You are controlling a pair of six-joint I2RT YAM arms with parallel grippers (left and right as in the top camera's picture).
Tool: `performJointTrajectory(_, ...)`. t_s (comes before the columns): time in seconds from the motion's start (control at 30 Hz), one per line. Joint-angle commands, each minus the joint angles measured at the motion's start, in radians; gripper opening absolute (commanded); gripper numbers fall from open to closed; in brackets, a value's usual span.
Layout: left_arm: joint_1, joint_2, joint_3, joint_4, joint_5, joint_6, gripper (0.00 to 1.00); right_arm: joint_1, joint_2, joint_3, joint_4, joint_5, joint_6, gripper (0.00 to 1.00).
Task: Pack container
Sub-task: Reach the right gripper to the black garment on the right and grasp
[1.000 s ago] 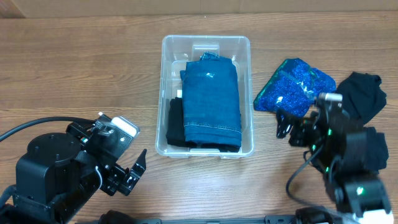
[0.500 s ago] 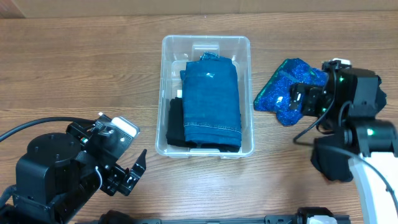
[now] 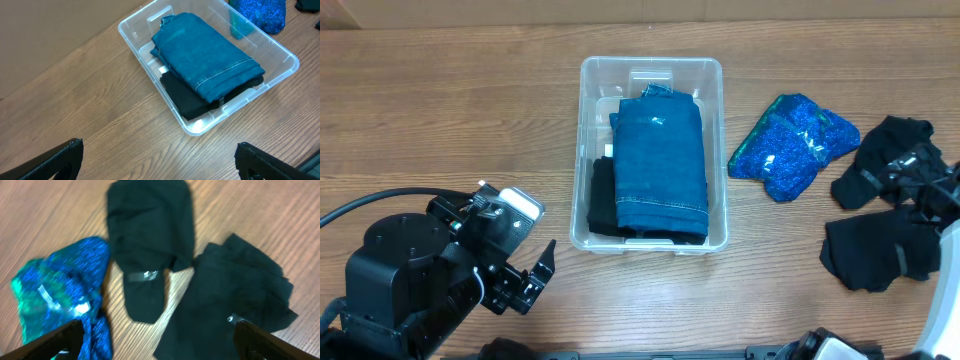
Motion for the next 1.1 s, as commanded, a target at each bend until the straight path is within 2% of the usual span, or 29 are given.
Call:
performJointTrajectory(0.0, 0.006, -0.004, -0.002, 0.003, -0.007, -0.014, 1.00, -0.023, 0.067, 0.024, 0.049, 0.034, 0.055, 1.00)
performJointTrajectory(0.23, 0.006, -0.004, -0.002, 0.003, -0.007, -0.014, 1.00, -0.025, 0.253, 0.024, 0.214, 0.111, 0.098, 1.00)
performJointTrajectory(0.53, 0.006, -0.004, -0.002, 0.003, -0.007, -0.014, 1.00, -0.025, 0.473, 0.025, 0.405, -0.028, 0.090, 1.00)
performJointTrajectory(1.07, 0.006, -0.004, -0.002, 0.003, -0.007, -0.014, 1.00, 0.064, 0.657, 0.025, 0.528, -0.089, 0.063, 0.98)
